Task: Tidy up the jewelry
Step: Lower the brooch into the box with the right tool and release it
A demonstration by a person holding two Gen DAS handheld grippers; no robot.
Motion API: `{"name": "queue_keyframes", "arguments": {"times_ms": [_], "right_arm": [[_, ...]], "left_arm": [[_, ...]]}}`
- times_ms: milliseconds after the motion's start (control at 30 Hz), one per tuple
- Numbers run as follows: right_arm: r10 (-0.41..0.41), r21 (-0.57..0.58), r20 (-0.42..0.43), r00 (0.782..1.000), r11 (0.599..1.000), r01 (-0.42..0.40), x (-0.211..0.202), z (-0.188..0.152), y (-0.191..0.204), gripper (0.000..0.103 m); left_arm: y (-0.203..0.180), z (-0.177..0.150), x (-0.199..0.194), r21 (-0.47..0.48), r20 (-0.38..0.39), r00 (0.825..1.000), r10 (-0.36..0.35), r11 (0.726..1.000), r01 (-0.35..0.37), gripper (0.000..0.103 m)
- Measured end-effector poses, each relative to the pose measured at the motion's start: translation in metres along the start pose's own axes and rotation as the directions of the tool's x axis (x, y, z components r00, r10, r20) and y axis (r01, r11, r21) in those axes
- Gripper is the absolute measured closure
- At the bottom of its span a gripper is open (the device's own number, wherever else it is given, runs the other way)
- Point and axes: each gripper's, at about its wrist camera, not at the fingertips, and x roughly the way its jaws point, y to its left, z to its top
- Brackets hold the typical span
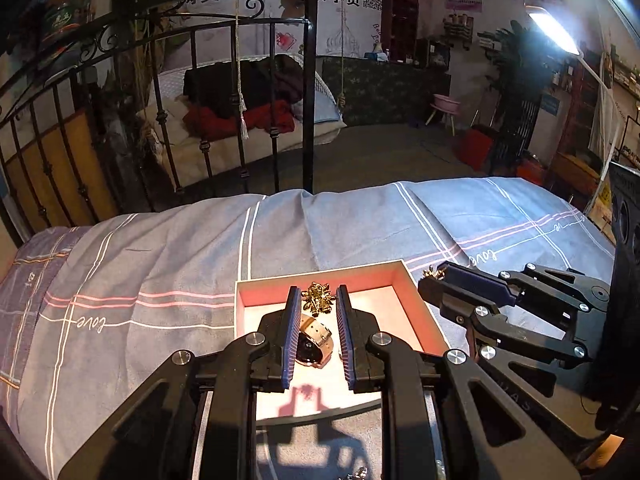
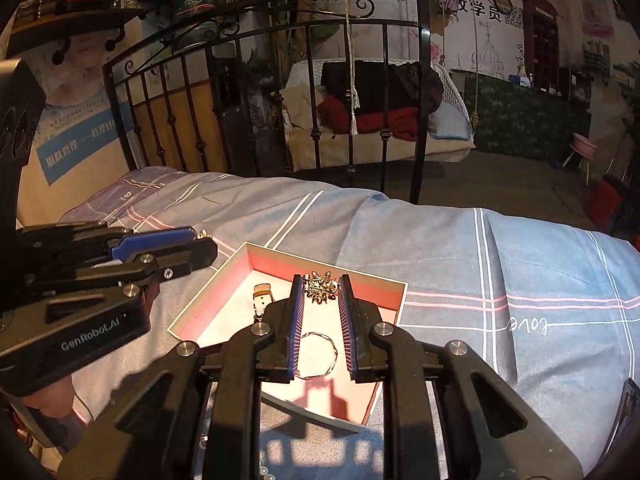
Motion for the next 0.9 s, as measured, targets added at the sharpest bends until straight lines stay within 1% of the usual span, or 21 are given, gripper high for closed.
{"name": "queue_keyframes", "arguments": {"times_ms": [33,133,267,500,633,733,900], "right_arm": [[-0.003,0.000,-0.010,1.000,1.000,0.003,0.004,0.000,-0.001,0.085],[-0.011,0.004,-0.051,0.999,1.000,0.011,0.022,-0.002,-0.006,0.085],[-0.018,0.007,-0.099,0.995,1.000,0.019,0.042,-0.009,-0.010,0.085],[-0.006,-0.005,-0.153,0.988,1.000,0.005,0.066,-0.023,-0.011,0.085],[0.011,-0.024,-0.176,0.984,1.000,-0.015,0.077,-0.027,-0.004,0.085],[0.018,-0.038,-0.194,0.981,0.999,-0.026,0.084,-0.030,0.001,0.085],[0.022,-0.039,-0.208,0.978,0.999,-0.031,0.089,-0.035,0.002,0.085]], "left_arm": [[0.002,0.004,0.005,-0.006,-0.011,1.000,-0.002,1.000,0.002,0.085],[0.008,0.010,0.027,-0.055,-0.078,0.996,-0.032,0.998,0.028,0.086],[-0.001,0.000,0.052,-0.004,-0.133,0.991,-0.012,1.000,0.011,0.085],[-0.006,-0.012,0.074,0.047,-0.176,0.984,-0.018,0.999,0.026,0.085],[-0.006,-0.017,0.085,0.073,-0.199,0.980,-0.003,0.997,0.018,0.085],[-0.008,-0.019,0.089,0.094,-0.187,0.982,0.015,0.996,0.003,0.085],[-0.008,-0.018,0.091,0.092,-0.175,0.984,0.027,0.996,-0.011,0.085]]}}
